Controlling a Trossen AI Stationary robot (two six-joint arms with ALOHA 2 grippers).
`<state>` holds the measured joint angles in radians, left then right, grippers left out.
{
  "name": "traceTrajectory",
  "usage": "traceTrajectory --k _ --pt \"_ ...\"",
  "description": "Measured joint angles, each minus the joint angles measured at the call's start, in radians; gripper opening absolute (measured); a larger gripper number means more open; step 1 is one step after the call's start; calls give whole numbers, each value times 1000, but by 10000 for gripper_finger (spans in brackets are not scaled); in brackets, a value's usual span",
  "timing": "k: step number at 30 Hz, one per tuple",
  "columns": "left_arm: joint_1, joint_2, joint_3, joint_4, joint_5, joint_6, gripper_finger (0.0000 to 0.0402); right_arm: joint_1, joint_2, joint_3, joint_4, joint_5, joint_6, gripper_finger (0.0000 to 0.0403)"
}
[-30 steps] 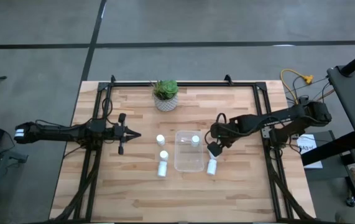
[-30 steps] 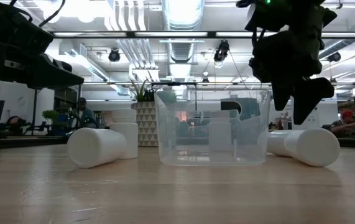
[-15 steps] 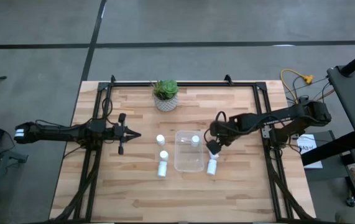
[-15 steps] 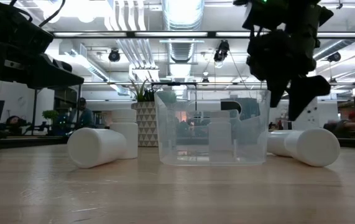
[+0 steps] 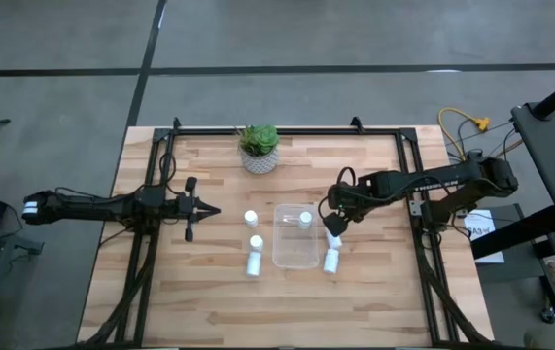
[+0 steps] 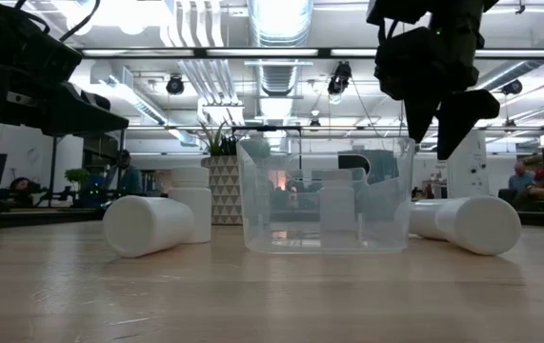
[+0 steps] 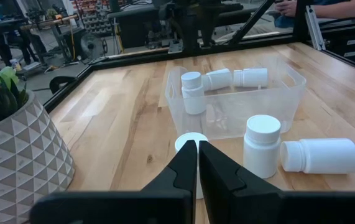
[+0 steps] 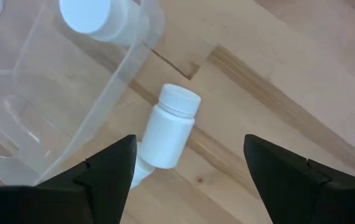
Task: Pick and place pill bottles into a basket
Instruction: Put the white medicine bottle into the transparent bin
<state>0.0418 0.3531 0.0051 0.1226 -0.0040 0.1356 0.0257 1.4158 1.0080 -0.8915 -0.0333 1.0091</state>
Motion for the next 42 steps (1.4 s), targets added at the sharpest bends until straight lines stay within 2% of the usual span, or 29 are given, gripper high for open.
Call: traceTrajectory --k 6,11,17,23,30,37,42 --pt "0 0 0 0 0 -2 0 0 12 0 -2 10 -3 285" --pt "0 0 0 1 0 -2 0 0 66 26 -2 10 -88 285" --pt "0 0 0 0 0 -2 0 0 144 131 -21 19 -206 285" --pt "0 0 0 0 0 -2 0 -1 190 254 -161 116 -281 285" --pt "0 0 0 0 0 -2 0 1 199 345 -134 116 -433 285" --pt "0 0 0 0 0 -2 0 7 179 347 -117 215 -504 285" --pt "0 0 0 0 0 -2 0 7 175 341 -107 221 -531 285"
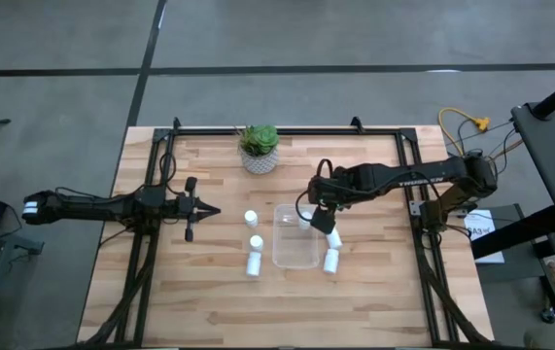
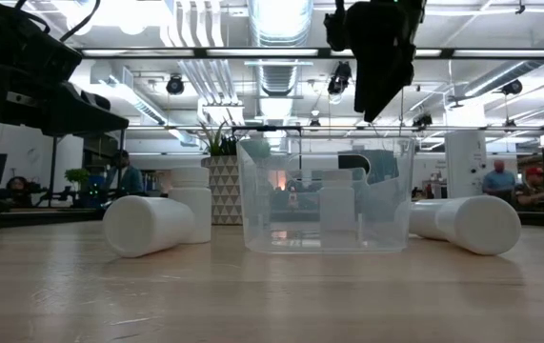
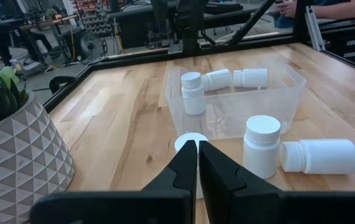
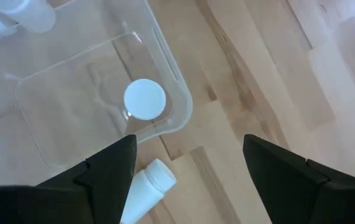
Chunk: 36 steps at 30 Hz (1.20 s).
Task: Pick and place pill bottles into a basket
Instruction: Put the white medicine bottle into the transparent bin
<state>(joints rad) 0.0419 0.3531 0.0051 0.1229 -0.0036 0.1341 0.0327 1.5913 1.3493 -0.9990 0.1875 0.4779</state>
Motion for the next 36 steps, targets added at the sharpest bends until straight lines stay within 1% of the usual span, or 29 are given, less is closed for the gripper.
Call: traceTrajectory --k 7,21,30,36 --pt "0 0 0 0 0 0 0 6 -1 -42 17 30 -11 282" --pt "0 0 0 0 0 0 0 14 -1 -49 15 32 -10 250" --pt "0 0 0 -1 0 -23 0 24 -1 -50 -10 11 48 251" --pt "0 0 0 -6 6 -24 0 29 -1 -50 -12 3 54 249"
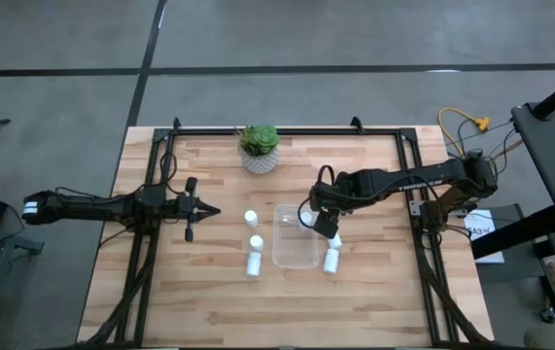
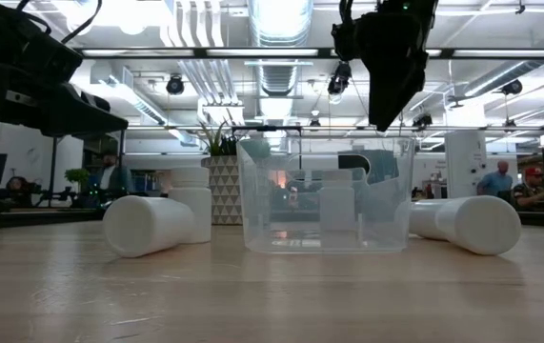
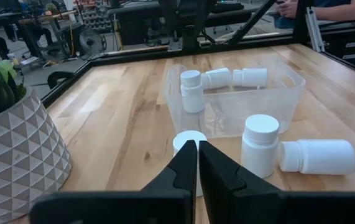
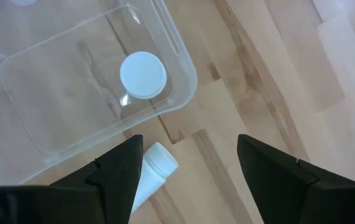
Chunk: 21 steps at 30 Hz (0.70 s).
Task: Pick and place pill bottles into a basket
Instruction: Put the white medicine bottle into the transparent bin
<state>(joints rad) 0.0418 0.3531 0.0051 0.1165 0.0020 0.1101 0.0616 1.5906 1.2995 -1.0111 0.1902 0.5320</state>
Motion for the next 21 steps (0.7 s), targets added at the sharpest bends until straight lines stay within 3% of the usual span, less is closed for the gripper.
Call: traceTrajectory --k 7,15,21 --pt "-1 0 0 3 133 -2 0 0 0 0 0 10 -22 250" --pt "0 0 8 8 135 -3 0 -1 0 -5 -28 116 -63 246" --pt "0 1 9 7 135 -3 0 0 -16 -112 -30 155 -16 224"
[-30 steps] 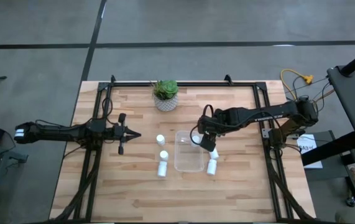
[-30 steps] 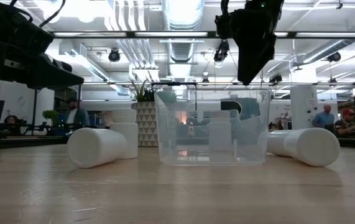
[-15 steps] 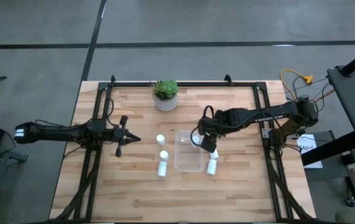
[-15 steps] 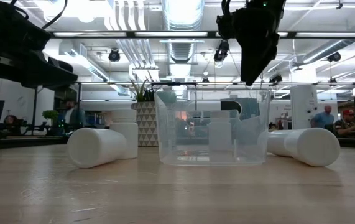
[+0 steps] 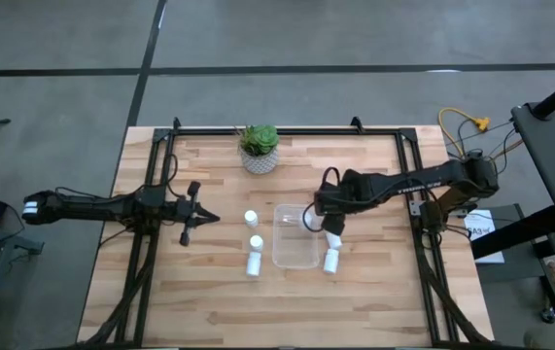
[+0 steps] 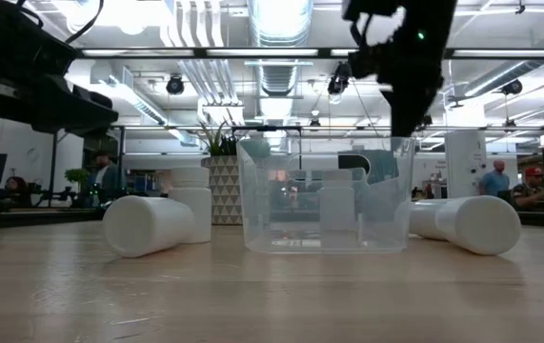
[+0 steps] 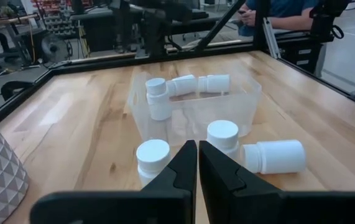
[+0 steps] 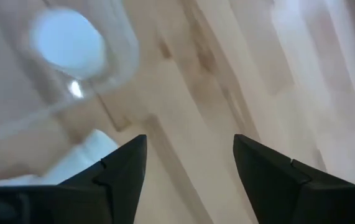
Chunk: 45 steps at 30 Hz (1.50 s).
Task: Pick and place pill bottles into a basket
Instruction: Put the white medicine bottle into the transparent bin
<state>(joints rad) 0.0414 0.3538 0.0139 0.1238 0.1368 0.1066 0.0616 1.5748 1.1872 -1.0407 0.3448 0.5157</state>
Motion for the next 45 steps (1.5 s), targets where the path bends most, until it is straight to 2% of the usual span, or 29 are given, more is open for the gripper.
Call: traceTrajectory --k 6,13,17,22,25,31,37,45 --pt "0 -3 -3 0 0 0 0 0 -63 -131 67 30 57 196" --pt "0 -7 -3 3 -3 -24 0 57 -262 -280 316 13 18 158" --pt "0 -8 -3 5 -3 -24 0 108 -414 -391 472 -51 -62 136" --pt "0 -10 -2 7 -3 -23 0 146 -590 -542 708 -215 -149 117" --pt "0 -10 -2 30 -3 -23 0 155 -674 -624 810 -264 -174 109" --pt "0 -12 -2 35 -3 -22 0 155 -789 -781 845 -286 -193 89" --pt "1 -8 -2 38 -14 -14 0 156 -864 -930 1069 -336 -328 57" --pt "0 -9 -2 95 -14 21 0 156 -966 -1005 1113 -353 -468 10"
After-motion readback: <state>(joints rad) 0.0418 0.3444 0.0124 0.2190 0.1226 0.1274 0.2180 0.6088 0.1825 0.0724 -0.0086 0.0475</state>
